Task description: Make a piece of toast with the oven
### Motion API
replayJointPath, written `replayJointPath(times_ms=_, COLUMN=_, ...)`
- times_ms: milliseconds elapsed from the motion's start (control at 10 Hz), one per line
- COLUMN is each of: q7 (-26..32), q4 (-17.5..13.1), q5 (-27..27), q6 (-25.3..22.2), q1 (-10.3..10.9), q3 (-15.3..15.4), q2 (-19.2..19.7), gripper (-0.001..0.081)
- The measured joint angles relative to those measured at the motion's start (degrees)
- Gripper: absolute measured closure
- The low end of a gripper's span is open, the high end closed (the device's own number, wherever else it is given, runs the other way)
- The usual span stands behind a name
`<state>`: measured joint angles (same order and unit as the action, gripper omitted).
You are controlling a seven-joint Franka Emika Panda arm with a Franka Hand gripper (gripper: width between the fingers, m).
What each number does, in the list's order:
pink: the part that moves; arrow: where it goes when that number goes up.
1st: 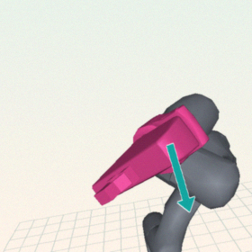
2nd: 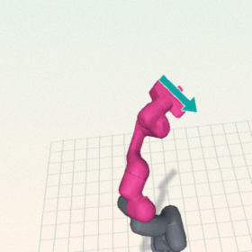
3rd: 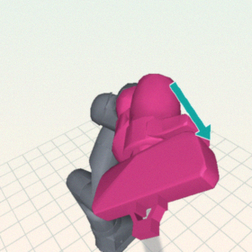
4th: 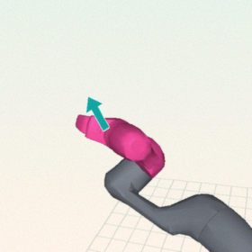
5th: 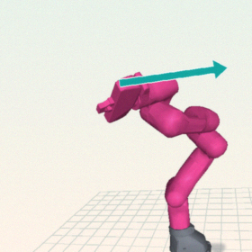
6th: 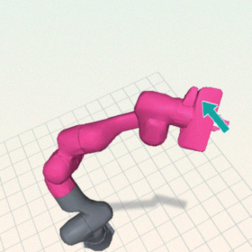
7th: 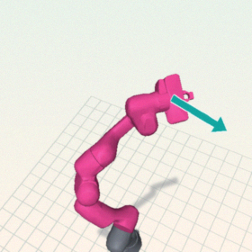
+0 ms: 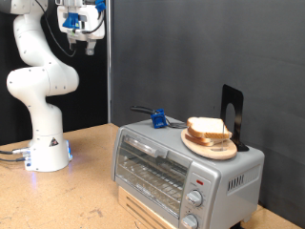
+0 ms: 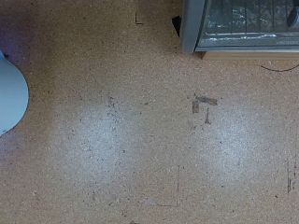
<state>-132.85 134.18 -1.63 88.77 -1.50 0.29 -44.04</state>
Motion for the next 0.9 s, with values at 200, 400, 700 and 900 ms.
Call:
replayJointPath(times_ms=200, q7=7.4, q4=-0.1, q5=-0.5, q6=0.6, q1=1.2, q3=-0.1, q2=-0.2, gripper=-0.0002)
replayJointPath(times_ms=400, q7=18.7, q4=-0.8, q5=0.2, q6=0.4, q1=4.7, q3=-0.1, q2=-0.1, gripper=-0.0003)
replayJointPath(times_ms=700, q7=26.6, q4=-1.5, q5=3.1, q6=1.6, q1=6.5, q3=0.2, q2=1.8, gripper=-0.0002)
replayJointPath(times_ms=900, q7=37.4, q4=-1.6, q5=2.9, q6=3.9, q1=8.1, q3=-1.2, q2=1.9, gripper=-0.0002)
